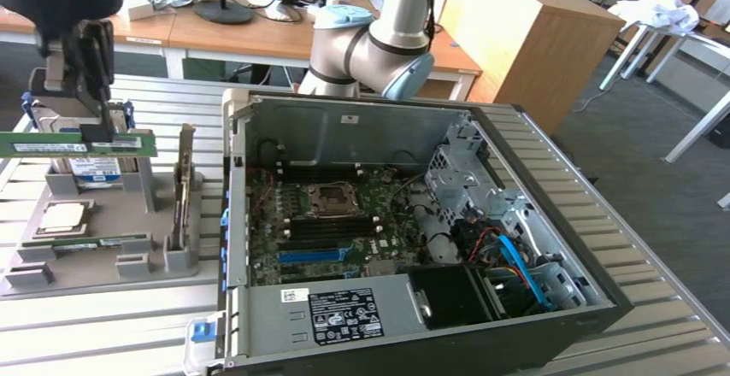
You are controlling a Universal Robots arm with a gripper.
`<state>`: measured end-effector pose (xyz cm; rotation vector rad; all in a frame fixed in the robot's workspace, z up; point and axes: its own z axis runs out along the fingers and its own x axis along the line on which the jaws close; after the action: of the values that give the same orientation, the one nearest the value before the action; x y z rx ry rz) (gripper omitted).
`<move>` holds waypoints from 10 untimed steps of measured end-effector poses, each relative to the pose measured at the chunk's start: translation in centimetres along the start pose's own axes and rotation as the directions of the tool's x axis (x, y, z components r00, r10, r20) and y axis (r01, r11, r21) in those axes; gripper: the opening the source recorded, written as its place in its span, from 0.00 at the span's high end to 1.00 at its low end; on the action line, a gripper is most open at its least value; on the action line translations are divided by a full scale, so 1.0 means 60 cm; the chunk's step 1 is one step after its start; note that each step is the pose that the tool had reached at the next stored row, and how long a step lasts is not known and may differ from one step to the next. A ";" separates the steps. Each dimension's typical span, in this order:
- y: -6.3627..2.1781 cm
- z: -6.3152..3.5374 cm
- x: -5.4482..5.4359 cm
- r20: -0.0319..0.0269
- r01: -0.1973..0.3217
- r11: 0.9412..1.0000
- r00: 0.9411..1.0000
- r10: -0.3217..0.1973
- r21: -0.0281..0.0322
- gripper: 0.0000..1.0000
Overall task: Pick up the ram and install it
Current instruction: 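Pick up the ram and move it above insertion slot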
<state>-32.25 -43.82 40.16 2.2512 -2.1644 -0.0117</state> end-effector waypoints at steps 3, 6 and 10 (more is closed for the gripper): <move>-0.016 0.000 0.001 0.000 0.000 1.000 1.000 0.000 -0.001 0.88; -0.026 -0.001 0.001 0.000 0.000 1.000 1.000 0.000 -0.001 0.88; -0.037 -0.001 0.002 0.000 0.000 1.000 1.000 0.000 -0.001 0.88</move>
<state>-30.02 -43.82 40.16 2.2507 -2.1640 -0.0126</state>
